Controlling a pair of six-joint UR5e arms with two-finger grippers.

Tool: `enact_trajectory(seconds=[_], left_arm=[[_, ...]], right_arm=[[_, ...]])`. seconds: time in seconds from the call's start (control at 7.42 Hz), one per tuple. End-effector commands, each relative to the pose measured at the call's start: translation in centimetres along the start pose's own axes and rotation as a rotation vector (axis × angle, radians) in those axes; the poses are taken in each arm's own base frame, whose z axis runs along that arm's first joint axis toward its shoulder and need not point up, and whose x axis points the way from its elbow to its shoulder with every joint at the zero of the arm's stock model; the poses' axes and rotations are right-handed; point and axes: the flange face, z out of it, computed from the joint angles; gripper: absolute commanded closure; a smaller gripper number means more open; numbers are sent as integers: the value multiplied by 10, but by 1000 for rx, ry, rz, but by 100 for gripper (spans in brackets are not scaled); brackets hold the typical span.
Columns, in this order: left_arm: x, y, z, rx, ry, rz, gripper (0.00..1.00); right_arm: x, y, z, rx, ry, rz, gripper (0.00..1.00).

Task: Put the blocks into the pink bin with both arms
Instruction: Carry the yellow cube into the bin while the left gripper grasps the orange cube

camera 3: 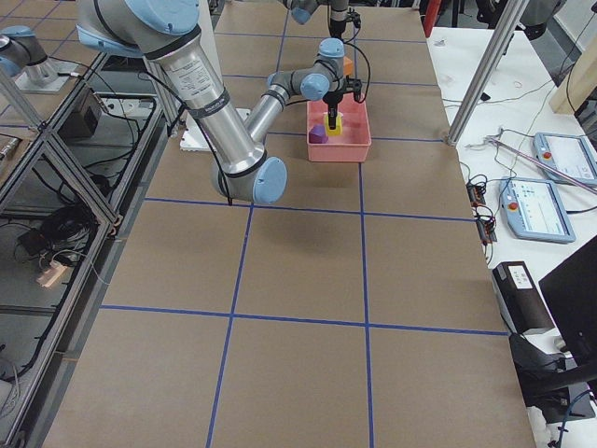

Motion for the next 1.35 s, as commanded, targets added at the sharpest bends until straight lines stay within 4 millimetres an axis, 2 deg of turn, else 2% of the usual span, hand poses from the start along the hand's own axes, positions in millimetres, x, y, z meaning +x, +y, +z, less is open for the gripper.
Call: enact_trajectory(seconds=[0.0, 0.13, 0.4, 0.54, 0.67, 0.81, 0.94, 1.08, 1.21], left_arm=[[32, -23, 11, -2, -1, -56, 1], [37, -29, 16, -5, -8, -61, 1], [30, -35, 34, -14, -22, -69, 1], [26, -38, 41, -11, -17, -68, 1], [21, -41, 52, -14, -21, -82, 1], [18, -44, 60, -7, -7, -109, 1], [16, -46, 66, -2, 6, -128, 13], [19, -45, 62, -2, 16, -140, 64], [37, -36, 50, -81, 68, -131, 99]], right_arm=[[0, 0, 8, 5, 2, -4, 9], [-2, 0, 5, 11, -2, -3, 0], [-1, 1, -3, 22, -14, -8, 0], [3, -5, -10, 33, -19, -2, 0], [11, -14, -34, 54, -40, 7, 0], [33, -17, -60, 70, -42, 21, 0], [54, -18, -75, 80, -36, 29, 0], [73, -26, -82, 81, -35, 47, 0], [103, -37, -101, 94, -38, 71, 0]])
